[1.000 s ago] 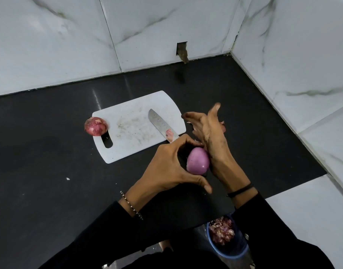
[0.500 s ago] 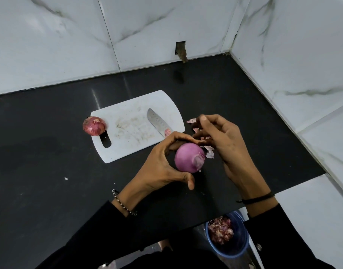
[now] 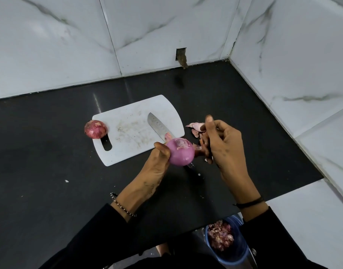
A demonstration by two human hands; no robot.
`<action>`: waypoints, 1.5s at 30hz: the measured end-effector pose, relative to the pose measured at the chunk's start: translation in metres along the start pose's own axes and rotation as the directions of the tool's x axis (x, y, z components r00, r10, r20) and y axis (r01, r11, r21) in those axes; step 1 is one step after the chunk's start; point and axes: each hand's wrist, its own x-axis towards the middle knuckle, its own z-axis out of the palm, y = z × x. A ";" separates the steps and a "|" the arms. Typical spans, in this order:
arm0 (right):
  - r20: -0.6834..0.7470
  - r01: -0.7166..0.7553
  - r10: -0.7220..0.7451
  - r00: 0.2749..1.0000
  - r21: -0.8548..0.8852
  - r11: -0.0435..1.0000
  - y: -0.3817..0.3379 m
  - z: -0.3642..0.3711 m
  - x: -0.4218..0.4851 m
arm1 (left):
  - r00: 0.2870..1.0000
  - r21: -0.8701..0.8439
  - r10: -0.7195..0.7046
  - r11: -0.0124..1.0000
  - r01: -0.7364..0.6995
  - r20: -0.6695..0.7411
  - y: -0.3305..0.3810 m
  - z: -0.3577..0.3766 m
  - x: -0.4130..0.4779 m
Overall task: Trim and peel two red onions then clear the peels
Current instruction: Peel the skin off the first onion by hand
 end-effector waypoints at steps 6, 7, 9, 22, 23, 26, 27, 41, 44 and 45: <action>-0.035 0.090 -0.097 0.995 -0.146 0.985 0.002 -0.005 -0.001 | 0.999 0.018 -0.035 0.999 0.035 -0.030 -0.001 0.002 0.006; -0.035 0.095 -0.102 0.994 -0.153 0.984 0.003 -0.007 -0.001 | 0.999 0.026 -0.030 0.999 0.031 -0.029 -0.001 0.003 0.006; -0.040 0.084 -0.088 0.995 -0.079 0.993 0.001 -0.009 -0.002 | 0.999 -0.040 -0.033 0.999 0.032 -0.015 0.001 0.005 0.005; -0.063 0.219 -0.280 0.958 -0.469 0.856 -0.005 0.023 -0.006 | 0.962 -0.417 -0.263 0.884 0.209 -0.076 0.013 0.025 0.012; -0.064 0.216 -0.284 0.957 -0.496 0.841 -0.005 0.024 -0.005 | 0.962 -0.433 -0.263 0.878 0.206 -0.074 0.012 0.024 0.012; -0.049 0.205 -0.298 0.953 -0.620 0.758 0.000 0.020 0.001 | 0.952 -0.475 -0.290 0.854 0.213 -0.094 0.010 0.018 0.008; -0.054 0.196 -0.291 0.955 -0.622 0.758 0.002 0.017 0.002 | 0.953 -0.473 -0.288 0.856 0.211 -0.096 0.010 0.019 0.008; -0.069 0.118 -0.136 0.988 -0.212 0.970 -0.005 -0.014 -0.011 | 0.994 0.349 0.110 0.933 -0.092 -0.030 0.008 0.004 -0.003; -0.041 0.134 -0.142 0.989 -0.167 0.977 -0.009 -0.015 -0.012 | 0.980 0.489 0.198 0.857 -0.160 -0.027 0.014 0.004 -0.007; -0.026 0.146 -0.152 0.988 -0.168 0.975 -0.010 -0.015 -0.012 | 0.974 0.523 0.224 0.834 -0.177 -0.029 0.016 0.005 -0.007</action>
